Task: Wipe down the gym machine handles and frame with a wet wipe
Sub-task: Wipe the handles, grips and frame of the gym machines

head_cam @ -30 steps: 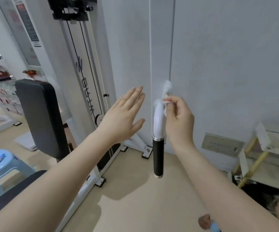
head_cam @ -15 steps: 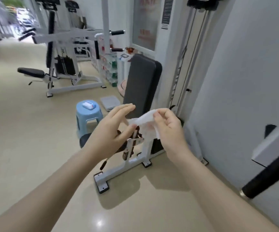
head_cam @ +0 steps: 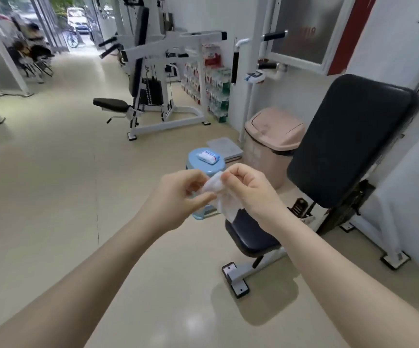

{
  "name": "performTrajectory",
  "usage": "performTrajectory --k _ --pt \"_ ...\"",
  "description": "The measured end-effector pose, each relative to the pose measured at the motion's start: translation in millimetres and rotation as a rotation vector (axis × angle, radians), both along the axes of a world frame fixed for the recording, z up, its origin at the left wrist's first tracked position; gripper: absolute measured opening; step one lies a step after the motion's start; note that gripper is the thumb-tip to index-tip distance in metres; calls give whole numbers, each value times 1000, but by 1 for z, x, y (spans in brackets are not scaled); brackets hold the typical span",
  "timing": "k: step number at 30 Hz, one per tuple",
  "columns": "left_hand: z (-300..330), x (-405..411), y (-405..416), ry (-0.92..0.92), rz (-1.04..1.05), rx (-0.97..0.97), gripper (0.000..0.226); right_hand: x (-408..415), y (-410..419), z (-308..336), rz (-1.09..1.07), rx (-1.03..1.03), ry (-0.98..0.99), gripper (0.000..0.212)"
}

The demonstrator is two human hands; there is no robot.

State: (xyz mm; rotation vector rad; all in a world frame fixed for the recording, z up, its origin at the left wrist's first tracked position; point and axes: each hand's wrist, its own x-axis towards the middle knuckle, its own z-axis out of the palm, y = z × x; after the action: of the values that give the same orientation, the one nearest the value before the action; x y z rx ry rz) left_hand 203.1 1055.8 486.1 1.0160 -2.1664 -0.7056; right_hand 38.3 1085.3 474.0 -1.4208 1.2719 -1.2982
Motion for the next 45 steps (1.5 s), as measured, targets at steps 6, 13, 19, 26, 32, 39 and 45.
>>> performTrajectory --k 6,13,19,26,32,39,45 --pt "-17 63 -133 138 -12 121 8 61 -125 -9 -50 55 117 23" --pt "-32 105 -337 146 -51 115 17 99 -327 -25 18 75 -21 18" --pt "-9 154 -528 164 -67 179 18 137 -522 8 137 146 79 14" --pt "-19 225 -732 129 -77 201 14 200 -730 -3 324 227 37 12" --pt "-43 295 -929 120 -131 247 7 270 -918 -29 261 236 -21 20" --pt "-18 376 -1167 84 -126 283 10 346 -1144 -1 198 257 -52 8" --pt "-15 411 -1327 44 -140 257 15 376 -1298 -2 163 324 -226 4"
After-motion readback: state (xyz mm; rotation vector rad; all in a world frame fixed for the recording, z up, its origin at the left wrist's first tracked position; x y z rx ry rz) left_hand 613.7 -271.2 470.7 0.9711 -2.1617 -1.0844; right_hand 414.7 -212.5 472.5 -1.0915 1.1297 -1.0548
